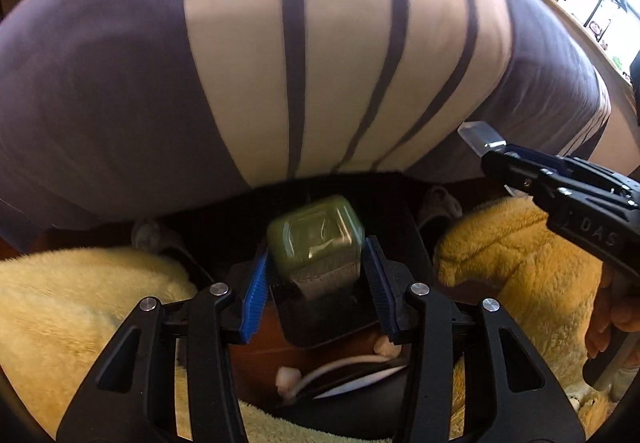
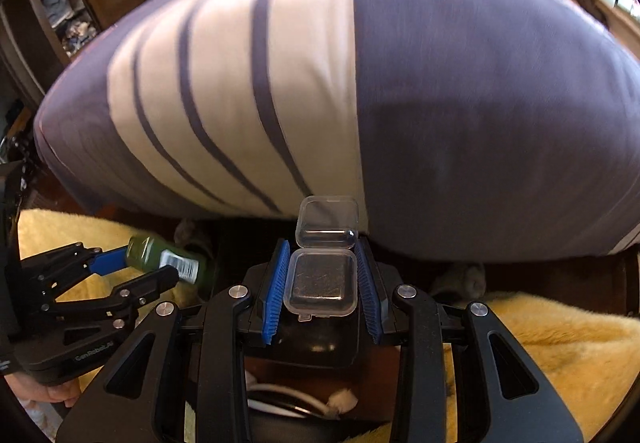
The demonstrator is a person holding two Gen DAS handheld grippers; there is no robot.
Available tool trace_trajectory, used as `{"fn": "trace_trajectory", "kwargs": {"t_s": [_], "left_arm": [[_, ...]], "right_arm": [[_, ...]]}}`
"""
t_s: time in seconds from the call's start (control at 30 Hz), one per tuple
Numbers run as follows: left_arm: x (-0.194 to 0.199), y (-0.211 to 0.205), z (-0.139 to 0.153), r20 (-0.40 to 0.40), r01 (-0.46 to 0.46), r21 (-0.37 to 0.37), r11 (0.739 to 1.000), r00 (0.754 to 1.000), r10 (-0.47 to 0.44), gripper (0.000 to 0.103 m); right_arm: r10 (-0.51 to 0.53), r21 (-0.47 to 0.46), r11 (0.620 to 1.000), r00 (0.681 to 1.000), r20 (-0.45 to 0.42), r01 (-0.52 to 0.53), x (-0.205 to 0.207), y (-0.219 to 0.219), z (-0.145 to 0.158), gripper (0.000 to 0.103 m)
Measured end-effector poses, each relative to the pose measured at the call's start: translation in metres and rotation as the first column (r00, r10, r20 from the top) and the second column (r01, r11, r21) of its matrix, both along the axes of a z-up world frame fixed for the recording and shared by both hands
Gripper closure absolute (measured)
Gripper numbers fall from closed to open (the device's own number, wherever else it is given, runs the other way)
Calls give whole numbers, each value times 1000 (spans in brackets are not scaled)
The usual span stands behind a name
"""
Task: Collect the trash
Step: 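Lower both held items over the black bin and open both tools, then reach to the bed and grasp the white tape roll with the left tool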
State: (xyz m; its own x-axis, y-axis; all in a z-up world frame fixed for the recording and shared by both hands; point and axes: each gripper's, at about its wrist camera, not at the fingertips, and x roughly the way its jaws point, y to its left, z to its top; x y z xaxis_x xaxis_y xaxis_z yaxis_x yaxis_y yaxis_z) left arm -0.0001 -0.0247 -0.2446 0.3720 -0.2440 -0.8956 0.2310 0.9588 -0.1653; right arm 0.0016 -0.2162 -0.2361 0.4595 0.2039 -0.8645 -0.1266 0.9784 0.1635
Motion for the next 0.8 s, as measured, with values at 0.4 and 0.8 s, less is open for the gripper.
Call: {"fn": "trace_trajectory", "kwargs": {"t_s": [0.4,0.8], "left_arm": [[6,-5,-41,-134,32,-27,999,990,-35,61],[10,-1,-43,-144,13,-7,1000,990,-14,41]], "right_arm": [[11,57,998,989,-146,-2,12,10,-46,67],[5,50,999,990,-140,2,20,9,-43,45]]}}
